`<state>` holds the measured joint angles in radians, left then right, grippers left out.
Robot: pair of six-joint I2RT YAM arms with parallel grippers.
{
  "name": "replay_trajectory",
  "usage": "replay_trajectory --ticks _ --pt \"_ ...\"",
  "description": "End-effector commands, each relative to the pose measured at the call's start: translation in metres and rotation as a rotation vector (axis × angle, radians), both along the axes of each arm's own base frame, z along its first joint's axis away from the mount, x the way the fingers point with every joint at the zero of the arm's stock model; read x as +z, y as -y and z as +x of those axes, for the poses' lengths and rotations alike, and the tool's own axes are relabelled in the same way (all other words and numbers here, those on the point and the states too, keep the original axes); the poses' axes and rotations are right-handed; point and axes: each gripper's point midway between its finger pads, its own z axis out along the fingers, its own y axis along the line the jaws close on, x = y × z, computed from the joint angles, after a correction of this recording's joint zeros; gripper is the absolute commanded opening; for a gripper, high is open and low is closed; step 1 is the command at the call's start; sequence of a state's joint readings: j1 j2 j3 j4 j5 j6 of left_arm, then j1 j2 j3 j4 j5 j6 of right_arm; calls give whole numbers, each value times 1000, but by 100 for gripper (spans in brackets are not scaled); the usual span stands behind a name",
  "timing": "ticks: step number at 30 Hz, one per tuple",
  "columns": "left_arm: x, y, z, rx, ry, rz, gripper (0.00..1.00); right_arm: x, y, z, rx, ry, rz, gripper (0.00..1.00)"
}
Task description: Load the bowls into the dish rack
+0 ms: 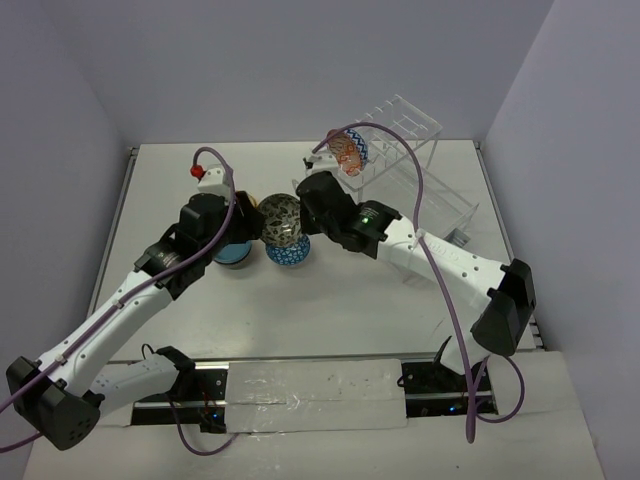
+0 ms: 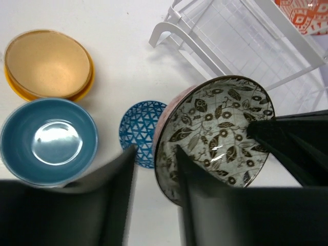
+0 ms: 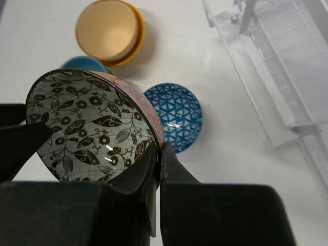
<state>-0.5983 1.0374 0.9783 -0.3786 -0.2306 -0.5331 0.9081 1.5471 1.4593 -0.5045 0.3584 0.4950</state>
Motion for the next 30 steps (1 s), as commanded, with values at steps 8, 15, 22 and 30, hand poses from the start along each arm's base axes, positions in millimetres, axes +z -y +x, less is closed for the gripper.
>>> replay_trajectory --ticks 8,15,22,30 --pt "24 5 6 27 48 -97 99 87 67 14 -209 242 -119 0" --pt "23 -29 19 98 -1 -125 99 161 139 4 -352 458 -228 0" --pt "3 -78 37 170 -76 -67 99 231 203 5 -536 678 -430 0" --pt "-26 -99 39 220 -101 -16 99 250 224 61 -575 779 -692 0"
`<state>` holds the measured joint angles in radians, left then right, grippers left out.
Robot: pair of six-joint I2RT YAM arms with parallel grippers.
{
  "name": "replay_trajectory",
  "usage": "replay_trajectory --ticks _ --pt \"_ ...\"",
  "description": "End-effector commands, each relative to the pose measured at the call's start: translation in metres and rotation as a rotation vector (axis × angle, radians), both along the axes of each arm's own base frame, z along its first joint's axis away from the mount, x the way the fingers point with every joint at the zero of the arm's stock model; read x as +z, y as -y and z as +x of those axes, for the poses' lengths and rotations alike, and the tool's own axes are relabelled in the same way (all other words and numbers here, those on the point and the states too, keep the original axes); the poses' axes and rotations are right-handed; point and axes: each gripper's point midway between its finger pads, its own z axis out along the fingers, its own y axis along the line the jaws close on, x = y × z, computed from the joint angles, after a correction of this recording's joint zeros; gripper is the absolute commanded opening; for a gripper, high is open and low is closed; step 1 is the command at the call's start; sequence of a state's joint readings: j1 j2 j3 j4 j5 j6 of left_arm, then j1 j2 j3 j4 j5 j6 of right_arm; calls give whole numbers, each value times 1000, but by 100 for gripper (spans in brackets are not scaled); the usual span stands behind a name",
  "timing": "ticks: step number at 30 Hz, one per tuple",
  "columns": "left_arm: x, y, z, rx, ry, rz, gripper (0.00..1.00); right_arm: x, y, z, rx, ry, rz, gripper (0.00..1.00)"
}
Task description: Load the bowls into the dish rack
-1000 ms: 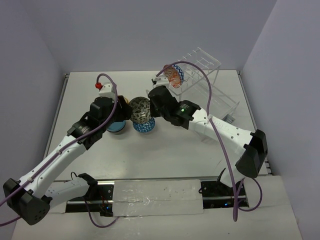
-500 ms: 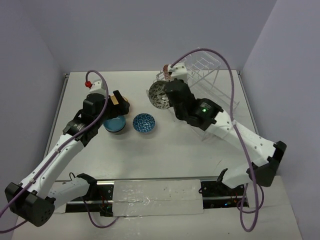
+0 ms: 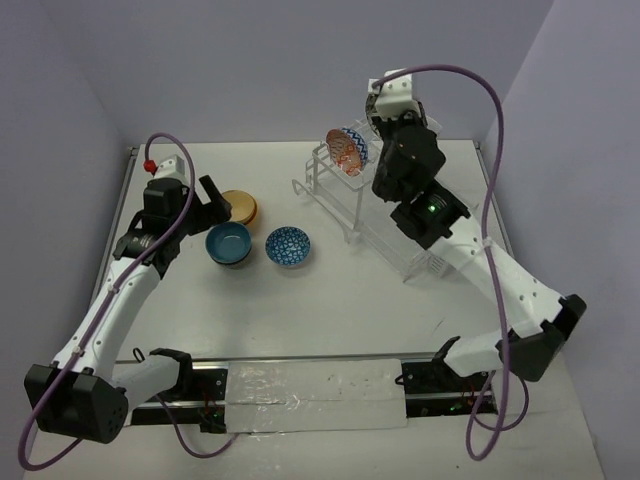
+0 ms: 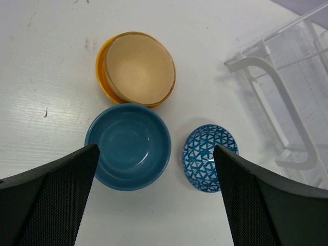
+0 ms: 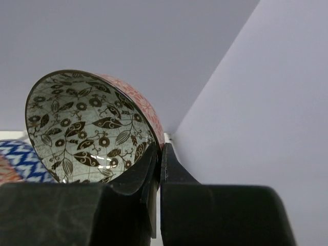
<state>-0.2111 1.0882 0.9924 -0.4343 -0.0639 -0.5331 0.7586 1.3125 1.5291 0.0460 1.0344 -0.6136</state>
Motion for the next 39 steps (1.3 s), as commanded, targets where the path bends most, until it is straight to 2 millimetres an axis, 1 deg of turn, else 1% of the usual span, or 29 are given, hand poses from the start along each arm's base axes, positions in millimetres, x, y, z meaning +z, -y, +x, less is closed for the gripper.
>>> replay_trajectory --ticks 1,2,3,4,6,7,9,10,12,13,14,16,19,27,33,37,39 --pt "-6 -4 0 -19 10 23 99 9 2 33 -21 30 -125 0" --pt "-10 -6 -1 -15 0 29 99 9 -3 41 1 28 -145 0" --pt "-12 -8 -1 -12 -5 40 99 8 -3 46 -4 29 -154 0" --pt "-13 -11 -1 -1 -5 51 99 3 -9 54 -3 12 -190 0" --pt "-12 -14 -2 7 0 57 99 2 -17 62 15 16 -211 0" --pt "-12 -15 -2 11 2 59 99 -7 -23 71 16 -5 -244 0" --pt "-10 -16 -3 14 8 58 99 -9 -27 78 -1 -10 -283 0" --pt "-11 -18 -4 18 7 63 99 -21 -31 88 -14 -36 -313 0" --pt "-8 -18 -5 19 18 63 99 -24 -31 95 -45 -49 -351 0" --pt "-9 -19 -6 21 16 63 99 -34 -35 102 -56 -67 -374 0" --pt "-7 -18 -6 19 24 61 99 -31 -34 105 -72 -57 -373 0" --pt "-8 -18 -7 16 22 59 99 -38 -37 111 -81 -76 -399 0" --pt "-9 -16 -6 9 17 56 99 -41 -39 113 -81 -77 -402 0" --pt "-11 -15 -7 2 12 51 99 -66 -43 117 -69 -122 -419 0" --pt "-12 -15 -7 1 8 50 99 -82 -47 115 -67 -159 -443 0" --pt "-11 -14 -7 -2 10 48 99 -93 -45 113 -74 -187 -444 0" --pt "-12 -14 -6 -4 8 46 99 -94 -44 110 -75 -191 -439 0"
